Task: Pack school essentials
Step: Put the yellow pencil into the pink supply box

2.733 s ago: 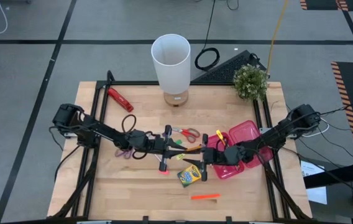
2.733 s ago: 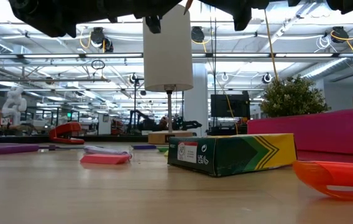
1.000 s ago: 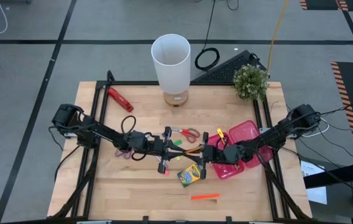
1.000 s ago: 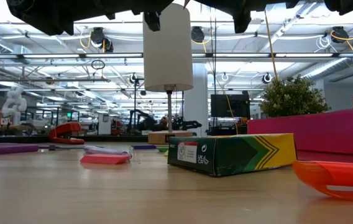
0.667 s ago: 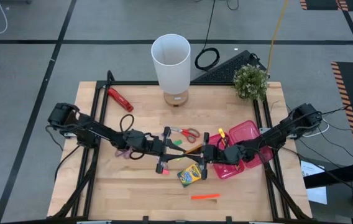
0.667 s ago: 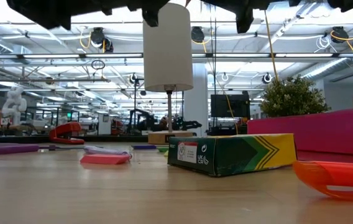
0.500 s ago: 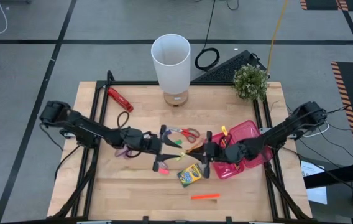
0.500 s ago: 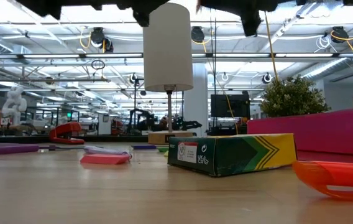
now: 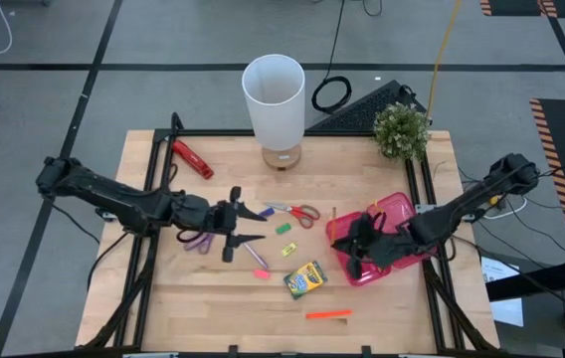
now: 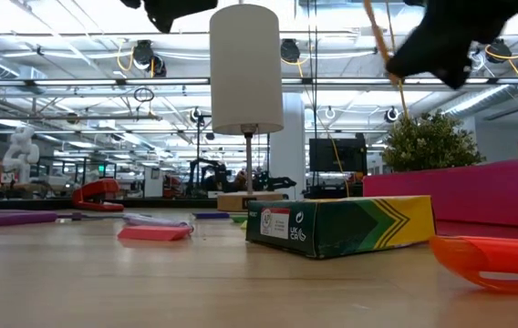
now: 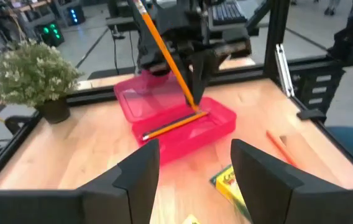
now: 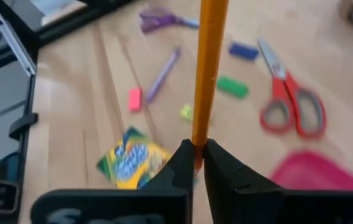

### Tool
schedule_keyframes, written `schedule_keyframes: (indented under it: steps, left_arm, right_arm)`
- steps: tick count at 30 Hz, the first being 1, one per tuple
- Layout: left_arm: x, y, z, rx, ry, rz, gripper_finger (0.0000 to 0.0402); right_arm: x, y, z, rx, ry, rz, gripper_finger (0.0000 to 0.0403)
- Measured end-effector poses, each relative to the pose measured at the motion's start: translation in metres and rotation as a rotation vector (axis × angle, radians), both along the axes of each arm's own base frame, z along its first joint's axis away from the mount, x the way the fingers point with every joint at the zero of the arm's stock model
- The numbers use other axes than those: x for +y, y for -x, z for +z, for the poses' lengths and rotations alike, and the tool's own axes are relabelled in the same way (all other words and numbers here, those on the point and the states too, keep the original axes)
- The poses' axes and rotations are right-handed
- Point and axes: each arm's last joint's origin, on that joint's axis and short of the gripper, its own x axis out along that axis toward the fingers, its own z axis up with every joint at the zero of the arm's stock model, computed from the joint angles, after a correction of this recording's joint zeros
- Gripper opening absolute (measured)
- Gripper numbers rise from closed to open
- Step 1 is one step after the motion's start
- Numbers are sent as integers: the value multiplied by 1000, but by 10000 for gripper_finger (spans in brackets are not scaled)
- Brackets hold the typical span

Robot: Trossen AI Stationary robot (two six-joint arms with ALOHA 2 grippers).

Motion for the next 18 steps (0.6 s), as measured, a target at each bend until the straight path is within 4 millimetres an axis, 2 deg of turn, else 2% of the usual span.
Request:
schedule_keyframes:
  steps: [11,18]
  left_arm:
    - [1,0,-5,41,-27,24,202]
    - [1,0,-4,35,-25,25,202]
  right_arm:
    - [3,43,-12,231,-134,-184,11]
    - [0,55,-42,370,-301,-249,12]
